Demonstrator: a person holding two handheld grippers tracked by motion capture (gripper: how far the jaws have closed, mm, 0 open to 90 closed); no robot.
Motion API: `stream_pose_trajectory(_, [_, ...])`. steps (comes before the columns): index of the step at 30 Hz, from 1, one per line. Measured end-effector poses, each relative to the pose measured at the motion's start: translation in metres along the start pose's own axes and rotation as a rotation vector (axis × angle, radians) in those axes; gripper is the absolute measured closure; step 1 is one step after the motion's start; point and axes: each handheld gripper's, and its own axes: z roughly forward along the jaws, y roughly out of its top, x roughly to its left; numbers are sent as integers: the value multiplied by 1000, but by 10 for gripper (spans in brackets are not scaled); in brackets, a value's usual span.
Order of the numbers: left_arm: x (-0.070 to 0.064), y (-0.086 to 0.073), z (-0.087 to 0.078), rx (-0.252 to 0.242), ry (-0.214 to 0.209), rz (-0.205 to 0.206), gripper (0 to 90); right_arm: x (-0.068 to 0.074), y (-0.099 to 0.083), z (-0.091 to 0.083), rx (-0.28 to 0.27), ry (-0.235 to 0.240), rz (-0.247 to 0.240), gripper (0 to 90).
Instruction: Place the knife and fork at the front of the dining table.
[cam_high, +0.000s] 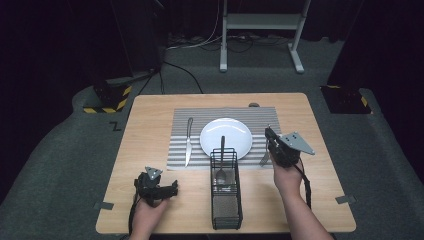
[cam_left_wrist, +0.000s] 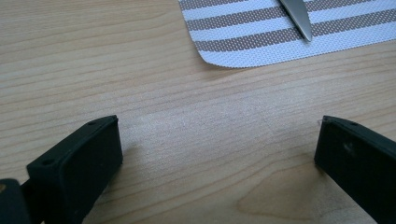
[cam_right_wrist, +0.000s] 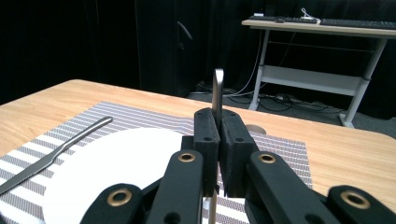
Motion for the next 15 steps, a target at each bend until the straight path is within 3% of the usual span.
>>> stream_pose_trajectory(15, [0,-1,-1,-2,-6,2,10,-10,-1,50,47,-2,53,865])
